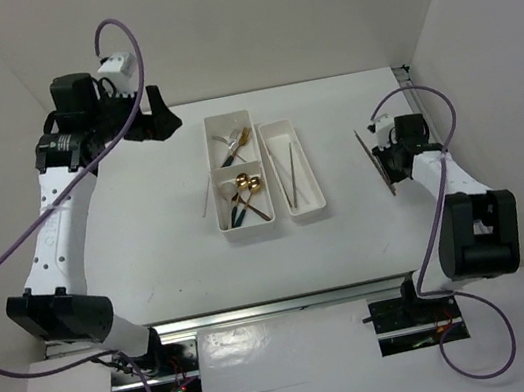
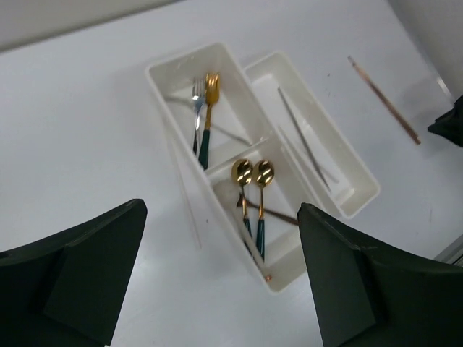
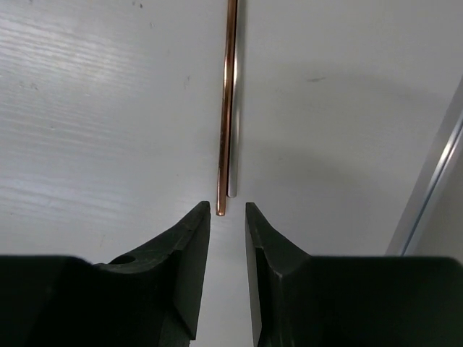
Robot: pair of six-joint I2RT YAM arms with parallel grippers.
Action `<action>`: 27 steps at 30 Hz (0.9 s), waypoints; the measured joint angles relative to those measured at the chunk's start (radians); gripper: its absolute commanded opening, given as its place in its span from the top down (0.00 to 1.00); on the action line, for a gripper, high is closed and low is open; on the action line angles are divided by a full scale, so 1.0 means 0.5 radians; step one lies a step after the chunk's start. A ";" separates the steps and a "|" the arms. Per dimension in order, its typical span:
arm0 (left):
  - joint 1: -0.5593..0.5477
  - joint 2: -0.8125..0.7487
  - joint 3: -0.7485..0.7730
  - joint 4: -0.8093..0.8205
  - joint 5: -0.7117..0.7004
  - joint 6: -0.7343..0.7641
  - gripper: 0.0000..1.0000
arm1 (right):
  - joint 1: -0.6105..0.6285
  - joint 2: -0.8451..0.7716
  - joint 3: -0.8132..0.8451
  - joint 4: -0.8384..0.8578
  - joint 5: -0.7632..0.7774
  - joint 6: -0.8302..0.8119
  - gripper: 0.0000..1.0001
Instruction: Sort the eating utensils into containers
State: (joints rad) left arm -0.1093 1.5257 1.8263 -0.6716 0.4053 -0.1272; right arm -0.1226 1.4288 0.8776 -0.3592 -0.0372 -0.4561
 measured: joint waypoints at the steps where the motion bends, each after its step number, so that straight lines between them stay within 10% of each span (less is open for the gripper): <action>1: 0.033 -0.021 -0.056 -0.024 0.021 0.027 0.00 | -0.040 0.031 0.015 -0.029 -0.037 -0.003 0.68; 27: 0.467 -0.147 -0.235 -0.092 0.348 -0.079 0.00 | -0.253 0.435 0.132 -0.231 -0.272 0.058 0.70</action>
State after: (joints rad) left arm 0.1242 1.4521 1.7088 -0.7177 0.5793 -0.1665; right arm -0.2493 1.6463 0.9436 -0.4747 -0.1730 -0.4271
